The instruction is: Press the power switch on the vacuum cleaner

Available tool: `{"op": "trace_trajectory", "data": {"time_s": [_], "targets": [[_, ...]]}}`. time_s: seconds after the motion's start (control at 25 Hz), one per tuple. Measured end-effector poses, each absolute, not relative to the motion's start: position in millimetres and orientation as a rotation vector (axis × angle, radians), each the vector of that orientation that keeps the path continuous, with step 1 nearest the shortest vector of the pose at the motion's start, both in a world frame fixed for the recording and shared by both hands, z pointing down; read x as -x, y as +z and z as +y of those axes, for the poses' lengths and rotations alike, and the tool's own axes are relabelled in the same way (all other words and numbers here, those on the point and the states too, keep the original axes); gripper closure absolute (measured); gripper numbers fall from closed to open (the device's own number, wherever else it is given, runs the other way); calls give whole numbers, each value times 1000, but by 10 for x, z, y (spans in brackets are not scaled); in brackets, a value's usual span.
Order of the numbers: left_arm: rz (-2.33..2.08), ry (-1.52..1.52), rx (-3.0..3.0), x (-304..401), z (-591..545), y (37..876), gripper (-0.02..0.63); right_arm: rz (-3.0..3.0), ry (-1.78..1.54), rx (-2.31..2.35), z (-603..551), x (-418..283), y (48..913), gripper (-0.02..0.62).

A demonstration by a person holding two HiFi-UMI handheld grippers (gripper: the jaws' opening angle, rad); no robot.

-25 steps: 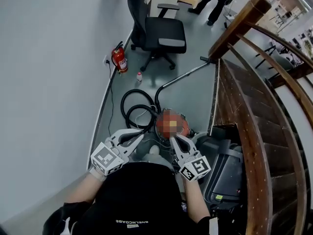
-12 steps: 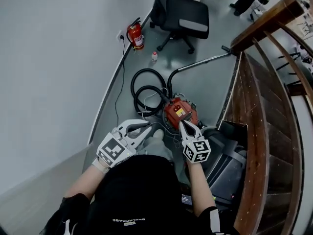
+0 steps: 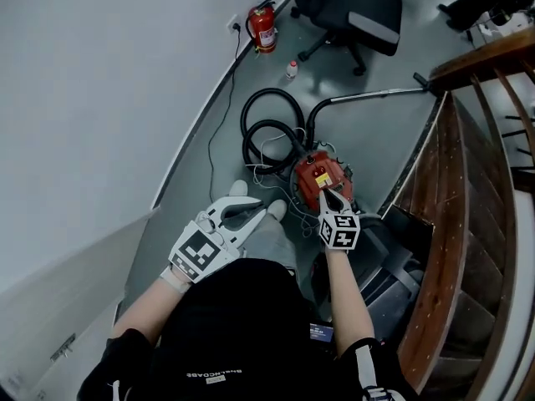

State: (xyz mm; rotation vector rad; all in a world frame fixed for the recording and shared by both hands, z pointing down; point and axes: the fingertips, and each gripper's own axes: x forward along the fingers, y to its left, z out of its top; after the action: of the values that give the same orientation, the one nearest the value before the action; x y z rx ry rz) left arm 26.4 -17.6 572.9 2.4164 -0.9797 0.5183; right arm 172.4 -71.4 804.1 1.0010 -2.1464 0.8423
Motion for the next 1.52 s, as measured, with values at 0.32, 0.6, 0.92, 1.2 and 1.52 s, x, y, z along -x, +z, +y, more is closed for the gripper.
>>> {"op": "trace_trajectory", "data": {"time_s": [0.32,0.6,0.92,1.2,1.52], "targets": [[-987,522,-2300,-100,-248,6284,591,-2013,826,-936,-916,-1707,8933,569],[-973,521,-2223,-56,-229,6712,591,-1894,827,-934,-1101,-1827,9742,569],[-979,528,-2141,74,-121,7172,591,-1773,801,-876,-1118,-1922,10545,569],[-953,508,-2068,128,2,7515,591,-1706,801,-903,-1203,-2004,11042,569],[-947,516,-2014,142,244,7686,591,-1632,732,-862,-1331,-1955,11237,569]]}}
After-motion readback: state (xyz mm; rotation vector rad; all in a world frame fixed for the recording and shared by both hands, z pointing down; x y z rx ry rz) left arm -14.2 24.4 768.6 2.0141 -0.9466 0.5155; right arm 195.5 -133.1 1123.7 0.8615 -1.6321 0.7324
